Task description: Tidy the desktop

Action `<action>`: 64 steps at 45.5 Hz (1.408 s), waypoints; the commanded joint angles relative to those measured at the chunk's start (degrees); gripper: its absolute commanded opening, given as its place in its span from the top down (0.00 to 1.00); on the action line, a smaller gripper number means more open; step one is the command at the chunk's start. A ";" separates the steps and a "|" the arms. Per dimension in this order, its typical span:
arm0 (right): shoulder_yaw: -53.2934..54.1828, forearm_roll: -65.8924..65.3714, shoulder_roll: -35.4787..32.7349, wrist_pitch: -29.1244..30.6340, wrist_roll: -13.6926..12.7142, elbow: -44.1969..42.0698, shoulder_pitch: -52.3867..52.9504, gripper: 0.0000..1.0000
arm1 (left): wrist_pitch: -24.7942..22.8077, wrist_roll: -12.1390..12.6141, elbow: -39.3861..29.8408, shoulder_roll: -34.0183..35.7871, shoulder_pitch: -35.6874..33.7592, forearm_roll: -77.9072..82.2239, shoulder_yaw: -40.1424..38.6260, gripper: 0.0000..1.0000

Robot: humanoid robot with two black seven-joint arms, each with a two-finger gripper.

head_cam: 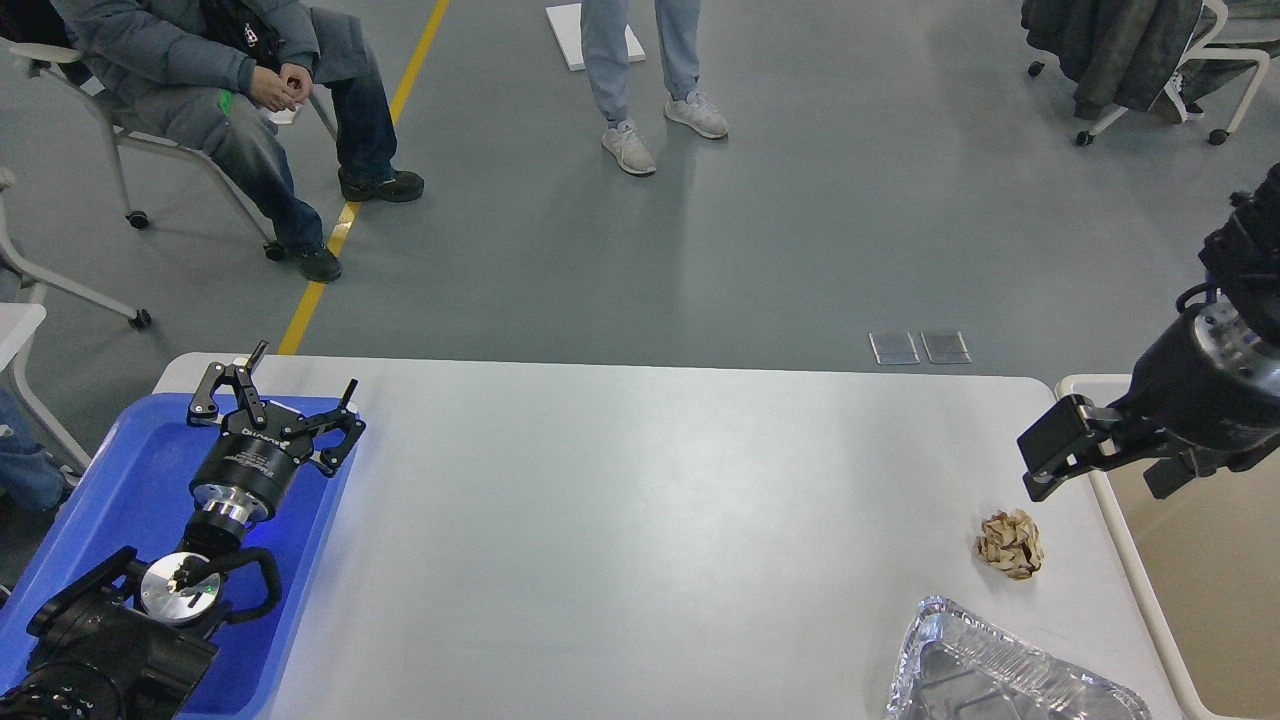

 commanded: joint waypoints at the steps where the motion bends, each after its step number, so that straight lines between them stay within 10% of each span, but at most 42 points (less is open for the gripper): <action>1: 0.59 0.02 0.35 -0.04 0.02 -0.39 -0.09 0.00 | 0.00 0.00 0.00 0.00 0.00 -0.03 -0.04 0.00; 64: 2.53 -0.51 -3.43 -0.21 0.02 -3.02 -2.55 0.00 | 0.00 0.00 0.00 0.00 0.00 0.05 -0.04 0.00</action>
